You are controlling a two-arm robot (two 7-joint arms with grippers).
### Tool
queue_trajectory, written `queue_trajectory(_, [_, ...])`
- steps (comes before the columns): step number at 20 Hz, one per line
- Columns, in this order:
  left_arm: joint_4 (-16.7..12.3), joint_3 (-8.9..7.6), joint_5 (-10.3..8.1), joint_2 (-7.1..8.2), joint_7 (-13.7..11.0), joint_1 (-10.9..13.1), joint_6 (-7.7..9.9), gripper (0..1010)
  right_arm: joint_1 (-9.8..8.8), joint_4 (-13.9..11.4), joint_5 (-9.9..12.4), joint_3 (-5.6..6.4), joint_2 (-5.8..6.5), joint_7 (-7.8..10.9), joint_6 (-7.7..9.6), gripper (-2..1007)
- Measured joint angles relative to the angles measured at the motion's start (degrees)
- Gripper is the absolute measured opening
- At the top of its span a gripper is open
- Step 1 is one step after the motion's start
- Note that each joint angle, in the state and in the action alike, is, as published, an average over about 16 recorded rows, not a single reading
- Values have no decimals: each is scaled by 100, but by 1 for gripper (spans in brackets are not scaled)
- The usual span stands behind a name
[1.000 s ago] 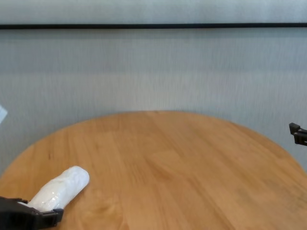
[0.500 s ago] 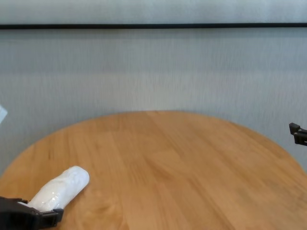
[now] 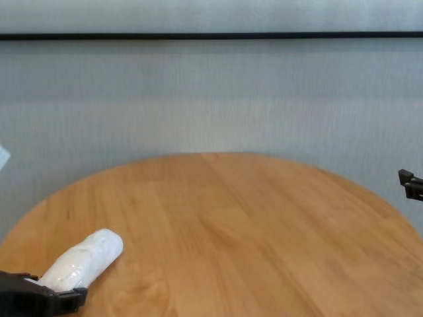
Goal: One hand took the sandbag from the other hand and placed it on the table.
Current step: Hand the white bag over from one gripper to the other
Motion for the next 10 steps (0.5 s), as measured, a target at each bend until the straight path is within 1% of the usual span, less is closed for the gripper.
queue_trajectory(5, [-14,12,21,22,-56,-6,-11,567,0,0,0,0,0,0,0,1001])
queue_trajectory(10, [-77,28,72,78,-133,-25,-22,567,0,0,0,0,0,0,0,1001])
